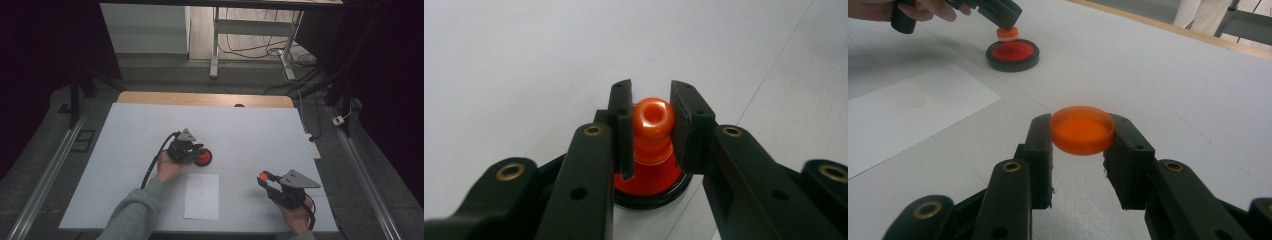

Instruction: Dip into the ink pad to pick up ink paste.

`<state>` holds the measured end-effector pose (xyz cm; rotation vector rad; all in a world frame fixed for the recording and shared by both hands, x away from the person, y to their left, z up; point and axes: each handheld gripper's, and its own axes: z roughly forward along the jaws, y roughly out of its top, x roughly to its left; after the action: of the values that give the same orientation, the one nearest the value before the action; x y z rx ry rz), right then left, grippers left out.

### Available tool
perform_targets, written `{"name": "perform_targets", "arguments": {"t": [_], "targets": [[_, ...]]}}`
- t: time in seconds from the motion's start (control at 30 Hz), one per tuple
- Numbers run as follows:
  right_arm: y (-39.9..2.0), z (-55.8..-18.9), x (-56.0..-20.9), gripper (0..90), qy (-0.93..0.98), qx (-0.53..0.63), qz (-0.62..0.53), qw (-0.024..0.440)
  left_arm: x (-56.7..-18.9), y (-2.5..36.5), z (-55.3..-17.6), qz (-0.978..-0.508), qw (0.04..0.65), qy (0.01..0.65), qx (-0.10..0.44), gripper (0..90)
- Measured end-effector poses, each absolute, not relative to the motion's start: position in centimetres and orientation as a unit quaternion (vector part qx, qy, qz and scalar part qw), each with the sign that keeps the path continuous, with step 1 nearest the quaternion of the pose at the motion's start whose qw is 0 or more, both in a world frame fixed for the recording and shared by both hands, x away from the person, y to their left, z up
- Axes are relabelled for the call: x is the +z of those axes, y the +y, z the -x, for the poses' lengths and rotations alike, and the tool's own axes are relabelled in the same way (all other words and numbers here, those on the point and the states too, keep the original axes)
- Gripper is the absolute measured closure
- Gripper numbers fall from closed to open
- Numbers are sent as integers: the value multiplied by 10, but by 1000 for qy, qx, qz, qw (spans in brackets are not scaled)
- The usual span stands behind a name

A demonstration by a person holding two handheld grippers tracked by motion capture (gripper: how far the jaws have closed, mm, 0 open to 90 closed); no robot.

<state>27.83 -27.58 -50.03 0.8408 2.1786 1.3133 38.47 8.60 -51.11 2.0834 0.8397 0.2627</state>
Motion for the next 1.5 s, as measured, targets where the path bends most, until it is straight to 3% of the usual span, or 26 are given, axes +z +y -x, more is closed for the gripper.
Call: {"name": "perform_targets", "arguments": {"t": [1.5], "targets": [[-277,-277,-500,646,790,479,-306,231,-531,82,-383,-834,428,319,138,736]]}}
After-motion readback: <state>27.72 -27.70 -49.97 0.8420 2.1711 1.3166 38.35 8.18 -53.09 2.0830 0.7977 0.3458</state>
